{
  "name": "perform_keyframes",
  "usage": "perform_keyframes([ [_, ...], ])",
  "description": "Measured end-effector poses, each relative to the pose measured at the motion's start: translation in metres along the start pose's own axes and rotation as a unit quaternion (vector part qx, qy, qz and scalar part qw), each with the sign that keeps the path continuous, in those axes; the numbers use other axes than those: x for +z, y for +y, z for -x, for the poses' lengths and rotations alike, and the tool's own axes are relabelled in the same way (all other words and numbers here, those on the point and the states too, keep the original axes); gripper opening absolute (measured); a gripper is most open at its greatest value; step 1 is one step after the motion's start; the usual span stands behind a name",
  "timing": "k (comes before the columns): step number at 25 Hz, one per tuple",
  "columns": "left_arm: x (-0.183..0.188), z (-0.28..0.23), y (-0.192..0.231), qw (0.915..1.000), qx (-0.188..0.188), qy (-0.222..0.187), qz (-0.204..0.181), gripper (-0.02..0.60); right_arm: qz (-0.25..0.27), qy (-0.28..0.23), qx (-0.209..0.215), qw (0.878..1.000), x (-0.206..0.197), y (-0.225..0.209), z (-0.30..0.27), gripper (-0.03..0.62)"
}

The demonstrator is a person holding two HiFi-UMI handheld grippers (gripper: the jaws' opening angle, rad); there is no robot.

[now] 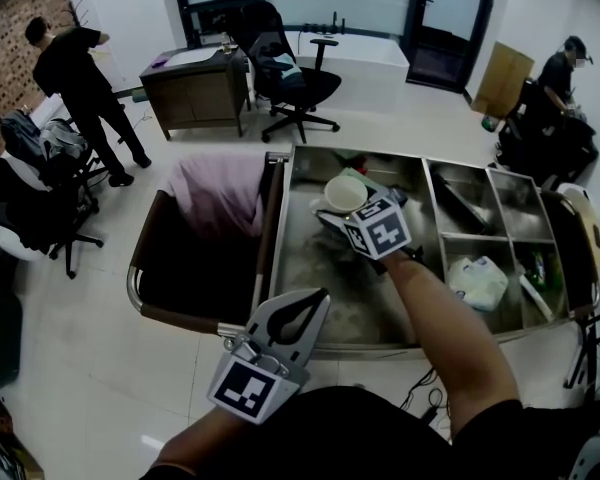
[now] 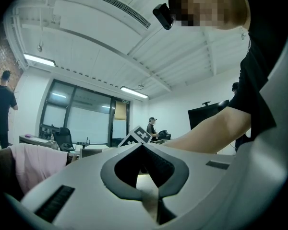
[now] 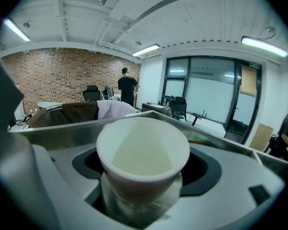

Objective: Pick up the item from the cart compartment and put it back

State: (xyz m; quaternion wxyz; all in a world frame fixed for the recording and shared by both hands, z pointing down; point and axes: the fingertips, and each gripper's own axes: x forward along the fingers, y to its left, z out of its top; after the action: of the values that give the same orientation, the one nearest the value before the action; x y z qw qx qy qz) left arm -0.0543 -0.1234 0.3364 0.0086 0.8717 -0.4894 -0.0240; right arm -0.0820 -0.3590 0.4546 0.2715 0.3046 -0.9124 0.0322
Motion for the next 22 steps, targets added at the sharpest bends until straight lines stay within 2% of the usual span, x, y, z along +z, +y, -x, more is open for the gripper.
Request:
perform_keyframes([
  [6,0.002,0.004,0.001,1.0000,0.003,-0.002,-0.002,0.000,-0.034,-0.042,0.000,0.999,0.028,0.005,0.042,0.471],
  [11,0.002,0.007,-0.003,1.0000,0.000,0.000,-0.009,0.000,-0.061,-0.082,0.017,0.995,0.047,0.019,0.096,0.469],
  [16,-0.004,0.006,-0.005,0.9999,0.001,0.006,-0.009,0.000,-0.050,-0.108,0.039,0.992,0.046,0.041,0.149,0.470],
  [22,-0.008,0.002,-0.007,0.9999,0.001,0.013,-0.008,0.000,-0.034,-0.129,0.037,0.990,0.038,0.057,0.194,0.469],
])
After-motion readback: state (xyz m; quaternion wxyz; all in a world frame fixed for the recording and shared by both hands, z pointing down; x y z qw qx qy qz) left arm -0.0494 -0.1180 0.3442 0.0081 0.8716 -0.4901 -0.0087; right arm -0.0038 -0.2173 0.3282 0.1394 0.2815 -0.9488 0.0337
